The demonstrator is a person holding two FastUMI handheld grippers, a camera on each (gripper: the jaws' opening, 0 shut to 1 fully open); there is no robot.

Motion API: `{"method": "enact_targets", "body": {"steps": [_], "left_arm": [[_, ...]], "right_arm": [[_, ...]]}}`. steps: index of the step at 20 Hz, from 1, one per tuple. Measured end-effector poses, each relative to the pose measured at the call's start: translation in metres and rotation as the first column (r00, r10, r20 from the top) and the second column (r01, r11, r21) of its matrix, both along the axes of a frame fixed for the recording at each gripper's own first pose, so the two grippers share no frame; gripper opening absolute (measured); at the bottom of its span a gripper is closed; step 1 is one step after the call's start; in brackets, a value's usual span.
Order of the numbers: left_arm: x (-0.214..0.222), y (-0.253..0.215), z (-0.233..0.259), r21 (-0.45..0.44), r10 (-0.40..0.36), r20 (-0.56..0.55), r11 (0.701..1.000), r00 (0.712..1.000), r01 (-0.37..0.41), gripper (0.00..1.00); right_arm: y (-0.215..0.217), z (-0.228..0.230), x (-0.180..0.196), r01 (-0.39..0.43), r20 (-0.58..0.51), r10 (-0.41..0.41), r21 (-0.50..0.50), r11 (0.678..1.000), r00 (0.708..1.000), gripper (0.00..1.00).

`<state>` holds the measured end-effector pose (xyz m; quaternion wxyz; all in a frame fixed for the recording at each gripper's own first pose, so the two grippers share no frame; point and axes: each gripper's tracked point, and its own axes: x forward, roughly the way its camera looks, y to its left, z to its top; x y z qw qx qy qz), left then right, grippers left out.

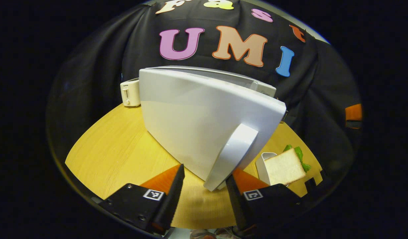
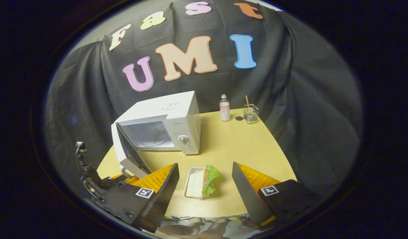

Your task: Open the microwave oven with the left hand, put the food in, and close the microwave oven.

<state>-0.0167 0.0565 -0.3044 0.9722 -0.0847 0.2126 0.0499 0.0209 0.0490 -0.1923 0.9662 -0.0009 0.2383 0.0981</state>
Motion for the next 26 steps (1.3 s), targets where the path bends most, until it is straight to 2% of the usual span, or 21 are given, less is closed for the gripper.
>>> {"method": "enact_targets", "body": {"steps": [1,3,4,5,6,12,13,15,16,17,18,19,20,21,22,23,26], "left_arm": [[-0.006,0.010,0.000,0.004,0.017,-0.001,1.000,1.000,-0.017,0.86],[-0.020,0.026,-0.001,-0.010,0.053,-0.011,0.999,0.999,-0.054,1.00],[-0.028,0.034,-0.001,-0.013,0.072,-0.020,0.997,0.997,-0.072,1.00],[-0.035,0.044,-0.001,-0.009,0.098,-0.019,0.995,0.995,-0.099,1.00],[-0.041,0.053,0.002,-0.006,0.122,-0.016,0.992,0.992,-0.122,1.00],[-0.088,0.118,0.001,-0.052,0.247,-0.016,0.967,0.969,-0.248,1.00],[-0.096,0.127,-0.001,-0.054,0.259,-0.021,0.964,0.966,-0.260,1.00],[-0.102,0.144,0.000,-0.046,0.268,-0.015,0.962,0.963,-0.268,1.00],[-0.104,0.148,0.000,-0.049,0.261,-0.021,0.964,0.965,-0.261,1.00],[-0.106,0.152,-0.001,-0.050,0.252,-0.024,0.966,0.967,-0.253,1.00],[-0.107,0.155,-0.001,-0.044,0.242,-0.025,0.969,0.970,-0.243,1.00],[-0.107,0.157,-0.001,-0.042,0.233,-0.028,0.971,0.972,-0.234,1.00],[-0.108,0.159,-0.001,-0.043,0.226,-0.032,0.973,0.974,-0.227,1.00],[-0.110,0.161,-0.001,-0.048,0.223,-0.035,0.973,0.974,-0.225,1.00],[-0.110,0.162,0.000,-0.052,0.223,-0.041,0.973,0.974,-0.225,1.00],[-0.111,0.163,-0.001,-0.053,0.226,-0.044,0.972,0.973,-0.228,1.00],[-0.113,0.162,-0.001,-0.060,0.235,-0.065,0.969,0.970,-0.239,1.00]], "right_arm": [[0.000,-0.003,0.003,0.005,-0.004,-0.005,0.003,1.000,1.000,0.93],[-0.001,-0.005,0.008,0.022,-0.009,-0.022,0.003,1.000,1.000,0.93],[-0.002,-0.007,0.010,0.031,-0.012,-0.031,0.003,1.000,0.999,1.00],[-0.001,-0.009,0.011,0.040,-0.015,-0.040,0.006,0.999,0.999,1.00],[-0.001,-0.012,0.012,0.046,-0.022,-0.046,0.008,0.999,0.999,0.93],[0.004,-0.048,0.014,0.081,-0.099,-0.084,-0.031,0.996,0.992,0.94],[0.007,-0.054,0.012,0.085,-0.111,-0.087,-0.029,0.996,0.990,1.00],[0.013,-0.066,0.012,0.091,-0.136,-0.093,-0.017,0.996,0.986,1.00],[0.016,-0.070,0.012,0.092,-0.147,-0.093,-0.010,0.996,0.985,0.94],[0.019,-0.076,0.011,0.093,-0.159,-0.093,-0.008,0.996,0.983,0.94],[0.019,-0.081,0.011,0.092,-0.169,-0.093,-0.014,0.996,0.981,1.00],[0.018,-0.086,0.012,0.091,-0.178,-0.094,-0.025,0.996,0.980,1.00],[0.018,-0.090,0.011,0.085,-0.188,-0.090,-0.034,0.996,0.978,0.94],[0.019,-0.096,0.013,0.077,-0.200,-0.083,-0.038,0.996,0.976,1.00],[0.020,-0.101,0.014,0.068,-0.218,-0.075,-0.037,0.997,0.973,1.00],[0.020,-0.108,0.016,0.061,-0.235,-0.068,-0.036,0.997,0.970,0.94],[0.019,-0.122,0.027,0.035,-0.283,-0.044,-0.034,0.999,0.958,0.94]]}}
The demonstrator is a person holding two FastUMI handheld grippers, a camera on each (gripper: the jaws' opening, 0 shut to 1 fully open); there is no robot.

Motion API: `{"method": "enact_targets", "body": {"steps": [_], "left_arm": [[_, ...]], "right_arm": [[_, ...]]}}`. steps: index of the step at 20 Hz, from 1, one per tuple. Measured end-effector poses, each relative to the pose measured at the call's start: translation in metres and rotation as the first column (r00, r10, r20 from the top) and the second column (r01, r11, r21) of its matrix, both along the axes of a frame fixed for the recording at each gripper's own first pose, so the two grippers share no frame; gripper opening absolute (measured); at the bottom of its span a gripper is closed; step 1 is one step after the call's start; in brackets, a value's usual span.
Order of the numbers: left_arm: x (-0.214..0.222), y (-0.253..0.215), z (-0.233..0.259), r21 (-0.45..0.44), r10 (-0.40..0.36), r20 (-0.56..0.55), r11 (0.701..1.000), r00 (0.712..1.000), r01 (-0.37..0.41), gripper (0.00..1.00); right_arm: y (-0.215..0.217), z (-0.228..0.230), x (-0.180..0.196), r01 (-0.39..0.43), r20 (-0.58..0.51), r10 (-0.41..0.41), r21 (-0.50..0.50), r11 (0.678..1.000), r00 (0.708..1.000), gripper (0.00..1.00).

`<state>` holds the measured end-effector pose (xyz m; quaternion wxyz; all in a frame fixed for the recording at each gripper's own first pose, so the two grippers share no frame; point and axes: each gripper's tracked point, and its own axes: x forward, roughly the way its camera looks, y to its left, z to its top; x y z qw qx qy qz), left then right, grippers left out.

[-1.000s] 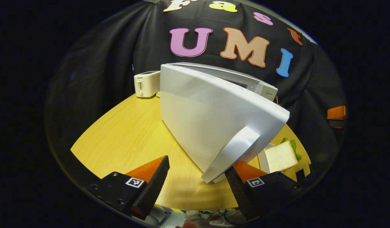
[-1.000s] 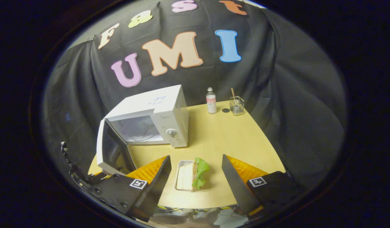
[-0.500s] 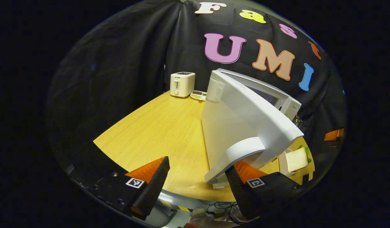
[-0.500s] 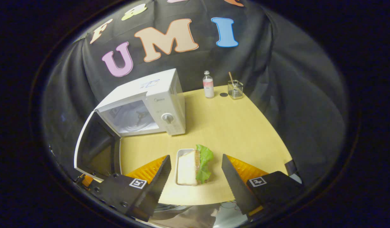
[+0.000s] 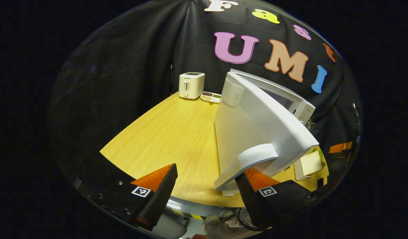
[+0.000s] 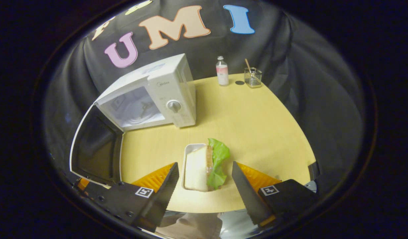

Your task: Open the microwave oven with the left hand, put the food in, and close the microwave oven.

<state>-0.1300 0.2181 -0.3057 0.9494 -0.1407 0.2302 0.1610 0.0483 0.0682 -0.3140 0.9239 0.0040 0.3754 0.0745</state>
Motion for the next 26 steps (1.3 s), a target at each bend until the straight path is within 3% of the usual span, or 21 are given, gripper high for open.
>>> {"method": "enact_targets", "body": {"steps": [1,2,3,7,8,9,13,16,20,23,24,26], "left_arm": [[-0.001,-0.001,-0.001,-0.008,0.005,-0.012,1.000,1.000,-0.005,1.00],[-0.003,-0.003,0.000,-0.019,0.009,-0.021,1.000,1.000,-0.009,1.00],[-0.006,-0.003,0.000,-0.024,0.015,-0.029,1.000,0.999,-0.016,1.00],[-0.017,0.002,0.002,-0.042,0.081,-0.042,0.996,0.996,-0.083,1.00],[-0.021,0.003,0.003,-0.053,0.105,-0.043,0.993,0.994,-0.107,1.00],[-0.026,0.005,0.003,-0.055,0.130,-0.049,0.990,0.990,-0.133,1.00],[-0.059,0.041,0.018,0.095,0.297,-0.069,0.952,0.953,-0.290,1.00],[-0.082,0.067,0.043,0.140,0.455,-0.006,0.882,0.890,-0.450,0.98],[-0.106,0.079,0.080,0.115,0.627,0.133,0.760,0.768,-0.640,0.97],[-0.115,0.083,0.092,0.085,0.698,0.200,0.687,0.688,-0.722,0.97],[-0.115,0.082,0.091,0.069,0.711,0.200,0.676,0.674,-0.734,0.97],[-0.117,0.086,0.091,0.076,0.734,0.202,0.649,0.649,-0.757,0.97]], "right_arm": [[-0.001,-0.006,0.002,-0.010,-0.025,0.010,0.004,1.000,1.000,1.00],[-0.002,-0.010,0.005,-0.019,-0.045,0.019,0.007,1.000,0.999,0.94],[-0.003,-0.015,0.008,-0.027,-0.064,0.028,0.007,1.000,0.998,1.00],[-0.008,-0.038,0.019,-0.066,-0.154,0.067,0.016,0.998,0.986,1.00],[-0.010,-0.045,0.020,-0.072,-0.174,0.073,0.012,0.997,0.982,0.94],[-0.012,-0.050,0.022,-0.079,-0.195,0.079,0.009,0.997,0.978,0.94],[-0.011,-0.068,0.022,-0.099,-0.275,0.111,0.054,0.994,0.955,0.94],[-0.006,-0.076,0.023,-0.106,-0.325,0.133,0.102,0.989,0.936,0.94],[-0.001,-0.086,0.026,-0.127,-0.373,0.169,0.133,0.983,0.912,0.89],[0.006,-0.097,0.021,-0.178,-0.407,0.220,0.139,0.974,0.887,0.72],[0.012,-0.098,0.021,-0.187,-0.413,0.239,0.161,0.969,0.879,0.72],[0.016,-0.094,0.018,-0.177,-0.420,0.244,0.193,0.965,0.874,0.61]]}}
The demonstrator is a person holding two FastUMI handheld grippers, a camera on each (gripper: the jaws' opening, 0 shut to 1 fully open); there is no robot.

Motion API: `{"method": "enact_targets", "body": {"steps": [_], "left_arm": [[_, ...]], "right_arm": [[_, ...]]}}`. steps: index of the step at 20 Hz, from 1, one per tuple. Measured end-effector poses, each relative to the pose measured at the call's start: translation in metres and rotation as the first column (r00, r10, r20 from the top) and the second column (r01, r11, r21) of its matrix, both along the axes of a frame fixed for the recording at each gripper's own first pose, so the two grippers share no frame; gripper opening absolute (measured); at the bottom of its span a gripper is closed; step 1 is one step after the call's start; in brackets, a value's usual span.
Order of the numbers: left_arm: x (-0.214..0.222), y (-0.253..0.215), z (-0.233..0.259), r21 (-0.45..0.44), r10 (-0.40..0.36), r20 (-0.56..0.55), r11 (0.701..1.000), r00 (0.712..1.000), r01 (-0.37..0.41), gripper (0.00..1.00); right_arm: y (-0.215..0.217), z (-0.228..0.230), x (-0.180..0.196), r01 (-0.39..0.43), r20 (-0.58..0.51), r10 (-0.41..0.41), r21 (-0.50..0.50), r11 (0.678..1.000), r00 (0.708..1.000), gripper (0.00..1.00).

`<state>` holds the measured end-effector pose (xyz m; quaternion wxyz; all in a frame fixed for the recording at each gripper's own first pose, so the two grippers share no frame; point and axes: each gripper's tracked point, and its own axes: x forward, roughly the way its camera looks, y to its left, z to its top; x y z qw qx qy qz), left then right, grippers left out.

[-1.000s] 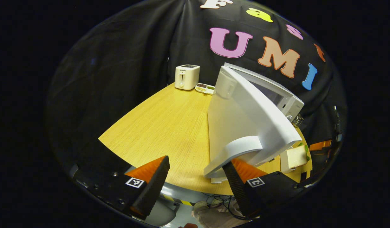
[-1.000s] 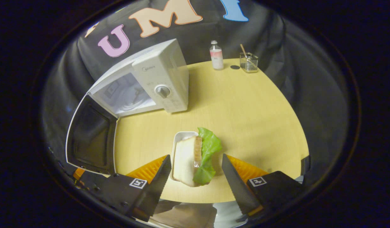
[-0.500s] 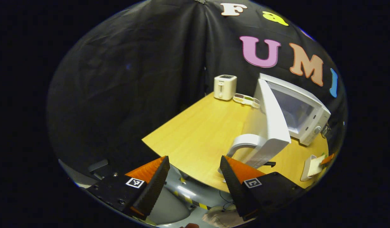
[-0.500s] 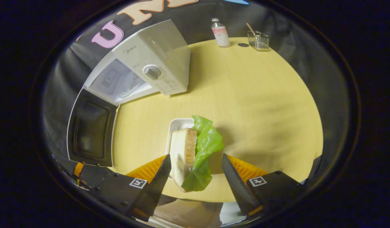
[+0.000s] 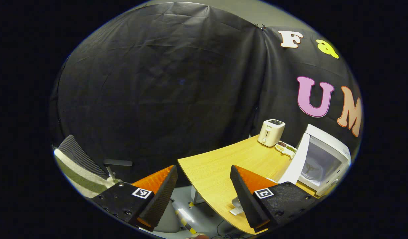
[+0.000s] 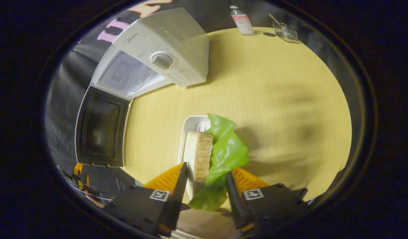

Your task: Open the microwave oven with the left hand, put the food in, and close the microwave oven.

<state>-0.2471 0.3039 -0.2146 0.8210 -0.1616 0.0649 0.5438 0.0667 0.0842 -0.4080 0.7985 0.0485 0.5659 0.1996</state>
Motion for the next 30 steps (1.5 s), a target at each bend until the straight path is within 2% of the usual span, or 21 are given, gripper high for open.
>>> {"method": "enact_targets", "body": {"steps": [3,5,6,9,11,16,20,24,27,29,30], "left_arm": [[0.003,0.010,0.001,0.015,0.033,-0.014,0.999,0.999,-0.032,0.97],[0.013,0.016,0.003,0.012,0.018,-0.014,1.000,1.000,-0.017,0.97],[0.020,0.019,0.002,0.009,0.004,-0.019,1.000,1.000,-0.004,0.97],[0.036,0.030,-0.001,0.011,-0.039,-0.029,0.999,0.999,0.040,0.94],[0.048,0.040,-0.006,-0.003,-0.081,-0.034,0.997,0.996,0.081,0.96],[0.080,0.056,-0.020,-0.053,-0.218,-0.027,0.975,0.976,0.217,0.97],[0.098,0.058,-0.032,-0.080,-0.314,-0.028,0.947,0.949,0.311,0.97],[0.107,0.063,-0.031,-0.063,-0.356,-0.038,0.933,0.934,0.353,0.97],[0.111,0.059,-0.031,-0.064,-0.400,-0.046,0.915,0.915,0.397,0.97],[0.113,0.058,-0.030,-0.080,-0.421,-0.032,0.905,0.907,0.417,0.97],[0.115,0.057,-0.031,-0.095,-0.430,-0.022,0.900,0.903,0.426,0.94]], "right_arm": [[0.010,0.010,0.004,0.037,0.012,-0.038,0.051,0.998,0.999,0.39],[0.016,0.018,0.004,0.060,0.014,-0.061,0.072,0.996,0.998,0.40],[0.020,0.023,0.004,0.070,0.021,-0.072,0.079,0.994,0.997,0.46],[0.028,0.042,0.003,0.113,0.069,-0.119,0.089,0.990,0.990,0.46],[0.043,0.060,0.002,0.152,0.098,-0.165,0.126,0.980,0.981,0.46],[0.101,0.104,-0.001,0.222,0.145,-0.279,0.320,0.921,0.949,0.46],[0.153,0.105,-0.004,0.249,0.171,-0.344,0.416,0.875,0.923,0.46],[0.208,0.088,0.003,0.275,0.189,-0.407,0.487,0.829,0.893,0.46],[0.245,0.070,0.013,0.245,0.237,-0.395,0.482,0.841,0.887,0.46],[0.268,0.065,0.026,0.220,0.292,-0.391,0.481,0.849,0.873,0.45],[0.279,0.063,0.031,0.210,0.306,-0.387,0.480,0.852,0.870,0.45]]}}
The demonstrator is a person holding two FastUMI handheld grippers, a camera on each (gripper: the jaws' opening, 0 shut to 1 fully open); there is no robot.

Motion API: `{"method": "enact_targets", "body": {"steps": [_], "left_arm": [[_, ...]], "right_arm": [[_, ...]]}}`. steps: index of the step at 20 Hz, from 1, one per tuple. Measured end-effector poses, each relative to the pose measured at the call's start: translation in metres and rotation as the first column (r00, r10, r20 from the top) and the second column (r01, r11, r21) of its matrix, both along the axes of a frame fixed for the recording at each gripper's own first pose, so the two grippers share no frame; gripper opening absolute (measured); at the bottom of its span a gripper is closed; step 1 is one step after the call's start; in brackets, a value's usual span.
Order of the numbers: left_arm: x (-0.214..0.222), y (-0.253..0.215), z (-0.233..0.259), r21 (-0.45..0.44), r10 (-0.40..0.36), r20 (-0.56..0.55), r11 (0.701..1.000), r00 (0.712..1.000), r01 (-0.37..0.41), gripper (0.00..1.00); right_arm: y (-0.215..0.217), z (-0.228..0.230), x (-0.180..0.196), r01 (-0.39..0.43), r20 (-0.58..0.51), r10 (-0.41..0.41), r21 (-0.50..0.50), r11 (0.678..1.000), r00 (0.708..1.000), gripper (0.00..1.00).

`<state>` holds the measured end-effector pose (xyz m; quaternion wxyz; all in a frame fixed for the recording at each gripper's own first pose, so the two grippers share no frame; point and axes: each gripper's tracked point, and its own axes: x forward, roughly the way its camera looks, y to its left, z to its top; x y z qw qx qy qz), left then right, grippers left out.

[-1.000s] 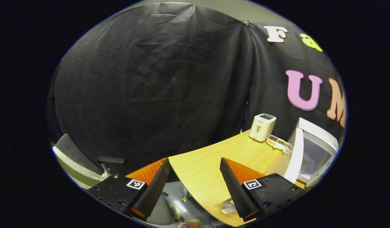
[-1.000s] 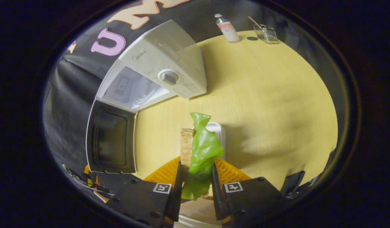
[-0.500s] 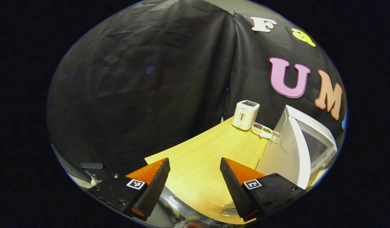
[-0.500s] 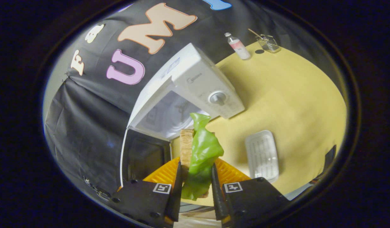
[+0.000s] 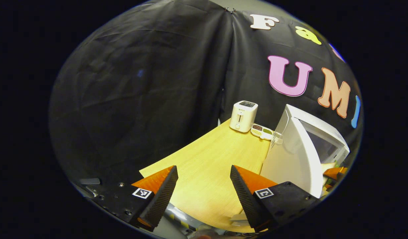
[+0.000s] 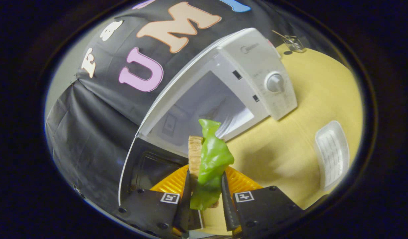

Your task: Open the microwave oven with the left hand, put the food in, and close the microwave oven.

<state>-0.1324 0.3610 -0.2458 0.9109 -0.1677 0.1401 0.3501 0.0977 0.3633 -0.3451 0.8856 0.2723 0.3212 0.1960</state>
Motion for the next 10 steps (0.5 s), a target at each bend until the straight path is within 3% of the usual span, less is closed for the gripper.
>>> {"method": "enact_targets", "body": {"steps": [2,3,5,6,7,8,10], "left_arm": [[0.000,0.002,0.000,0.011,-0.012,-0.016,1.000,1.000,0.012,0.97],[0.001,0.005,-0.001,0.012,-0.021,-0.022,1.000,1.000,0.021,0.97],[0.004,-0.002,-0.006,-0.009,-0.055,-0.033,0.998,0.998,0.055,0.97],[0.005,-0.005,-0.009,-0.016,-0.070,-0.047,0.997,0.996,0.070,0.97],[0.006,-0.005,-0.013,-0.018,-0.083,-0.064,0.996,0.994,0.082,0.97],[0.006,-0.006,-0.016,-0.018,-0.093,-0.081,0.996,0.992,0.092,0.97],[0.005,-0.006,-0.022,-0.027,-0.110,-0.108,0.994,0.988,0.108,0.98]], "right_arm": [[0.017,0.000,0.016,0.008,0.026,-0.008,0.014,1.000,1.000,0.45],[0.024,0.002,0.026,0.019,0.046,-0.020,0.019,1.000,0.999,0.39],[0.034,0.004,0.045,0.049,0.092,-0.049,0.005,0.999,0.995,0.39],[0.038,0.002,0.054,0.067,0.116,-0.066,-0.007,0.998,0.991,0.45],[0.041,0.001,0.063,0.089,0.128,-0.087,-0.010,0.996,0.988,0.45],[0.047,0.000,0.071,0.107,0.138,-0.106,-0.002,0.994,0.985,0.39],[0.053,-0.001,0.086,0.145,0.161,-0.145,0.010,0.989,0.976,0.39]]}}
